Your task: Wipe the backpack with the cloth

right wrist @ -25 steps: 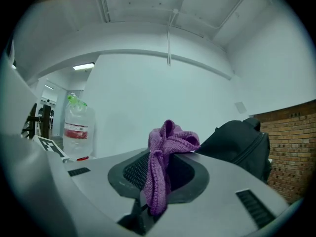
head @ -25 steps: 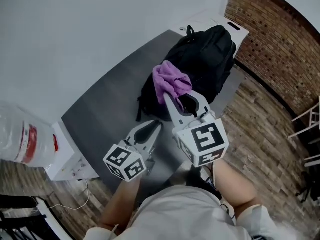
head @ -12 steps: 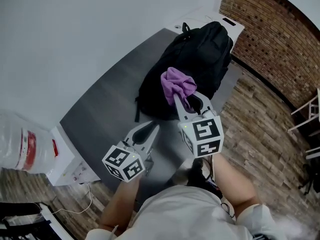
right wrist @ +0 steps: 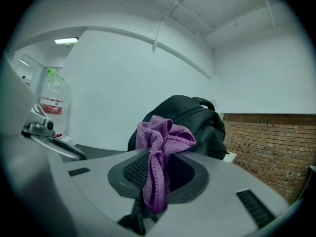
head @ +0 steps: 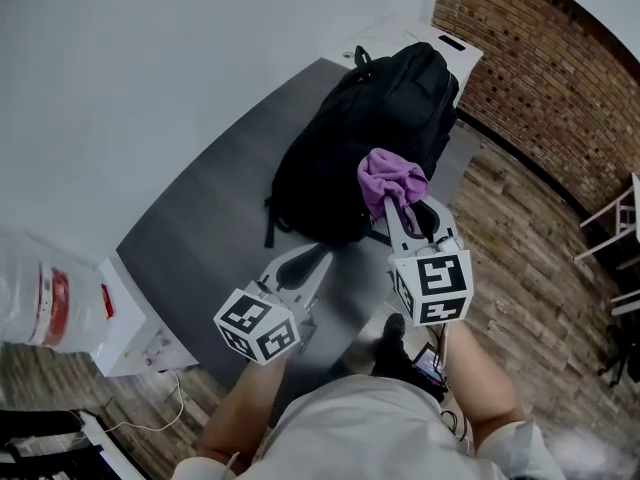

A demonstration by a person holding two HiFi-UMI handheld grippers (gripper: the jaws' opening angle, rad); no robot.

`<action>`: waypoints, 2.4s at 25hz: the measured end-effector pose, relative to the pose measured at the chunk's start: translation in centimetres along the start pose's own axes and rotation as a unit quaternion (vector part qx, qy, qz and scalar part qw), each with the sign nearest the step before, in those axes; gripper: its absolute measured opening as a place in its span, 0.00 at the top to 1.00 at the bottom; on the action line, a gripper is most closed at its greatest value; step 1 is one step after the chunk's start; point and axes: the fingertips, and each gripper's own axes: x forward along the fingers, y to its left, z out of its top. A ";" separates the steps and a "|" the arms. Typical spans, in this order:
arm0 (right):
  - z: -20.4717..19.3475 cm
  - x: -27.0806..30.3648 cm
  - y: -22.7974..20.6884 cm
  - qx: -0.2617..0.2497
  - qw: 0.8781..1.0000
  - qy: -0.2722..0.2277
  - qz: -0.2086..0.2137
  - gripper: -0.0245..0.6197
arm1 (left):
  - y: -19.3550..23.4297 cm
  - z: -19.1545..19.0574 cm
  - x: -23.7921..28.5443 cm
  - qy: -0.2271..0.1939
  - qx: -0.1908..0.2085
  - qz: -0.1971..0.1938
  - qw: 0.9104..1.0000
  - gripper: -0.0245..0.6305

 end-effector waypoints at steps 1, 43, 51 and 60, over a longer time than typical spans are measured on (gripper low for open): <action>-0.3 -0.2 -0.6 0.000 1.000 0.003 -0.006 0.84 | -0.1 0.0 0.1 0.001 0.000 -0.001 1.000 0.88; -1.2 5.5 11.6 -0.093 0.991 0.014 0.093 0.84 | 3.2 -1.6 -4.4 -0.011 -0.030 0.047 0.998 0.88; -4.6 6.3 8.9 -0.064 0.994 0.059 0.062 0.84 | 3.5 -2.1 -4.4 -0.007 -0.037 0.047 0.998 0.88; -4.9 4.6 5.9 -0.036 0.997 0.053 0.040 0.84 | 2.4 -2.5 -3.1 0.006 -0.034 0.031 0.999 0.88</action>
